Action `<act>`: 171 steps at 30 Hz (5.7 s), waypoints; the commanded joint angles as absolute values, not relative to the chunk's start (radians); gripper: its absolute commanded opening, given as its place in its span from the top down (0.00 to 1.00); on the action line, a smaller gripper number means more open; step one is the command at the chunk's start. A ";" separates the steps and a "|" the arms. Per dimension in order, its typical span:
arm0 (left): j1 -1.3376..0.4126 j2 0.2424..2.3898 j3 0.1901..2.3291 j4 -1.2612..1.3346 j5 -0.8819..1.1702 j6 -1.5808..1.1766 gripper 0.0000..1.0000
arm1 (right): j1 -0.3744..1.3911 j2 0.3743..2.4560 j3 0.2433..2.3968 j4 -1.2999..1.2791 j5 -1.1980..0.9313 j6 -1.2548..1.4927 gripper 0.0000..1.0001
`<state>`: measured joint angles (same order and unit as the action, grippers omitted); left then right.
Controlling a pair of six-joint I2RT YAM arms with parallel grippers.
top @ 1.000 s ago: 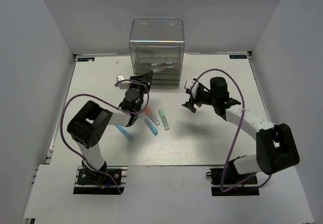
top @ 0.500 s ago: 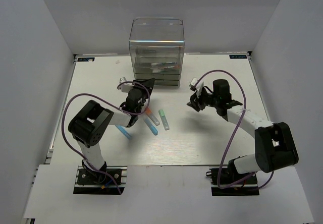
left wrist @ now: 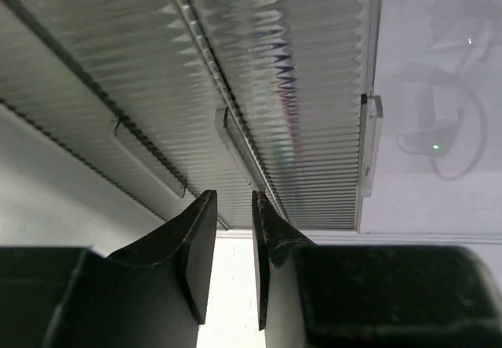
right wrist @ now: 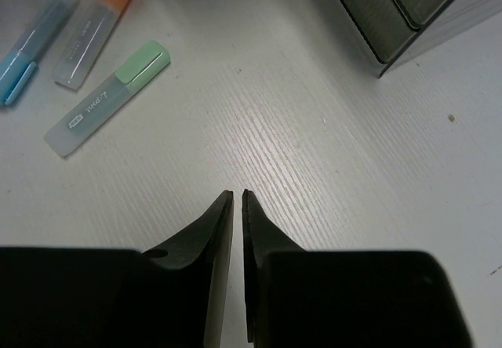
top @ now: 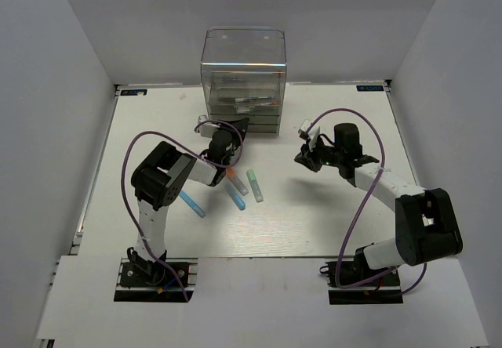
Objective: Sort the stationery into containers
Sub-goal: Open the drawer in the storage box, then pick up the pen from the center of the board, then place the pen in the drawer.
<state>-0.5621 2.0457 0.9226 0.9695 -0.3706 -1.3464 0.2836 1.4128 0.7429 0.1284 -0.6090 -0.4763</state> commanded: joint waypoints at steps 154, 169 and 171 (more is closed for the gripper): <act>-0.600 1.560 0.854 -0.430 -0.133 -1.233 0.25 | 0.657 1.890 1.620 0.002 -0.136 -0.833 0.99; -0.618 1.624 0.845 -0.457 -0.103 -1.186 0.48 | 0.634 2.026 1.660 -0.103 -0.163 -0.902 0.83; -0.618 1.624 0.845 -0.457 -0.103 -1.186 0.56 | 0.632 2.031 1.661 -0.110 -0.164 -0.911 0.70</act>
<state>-0.6109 1.5974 0.8482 -0.4179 -0.1158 -1.2037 0.6403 2.0357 1.6089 -0.1146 -0.1600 -0.8875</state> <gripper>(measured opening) 0.462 0.320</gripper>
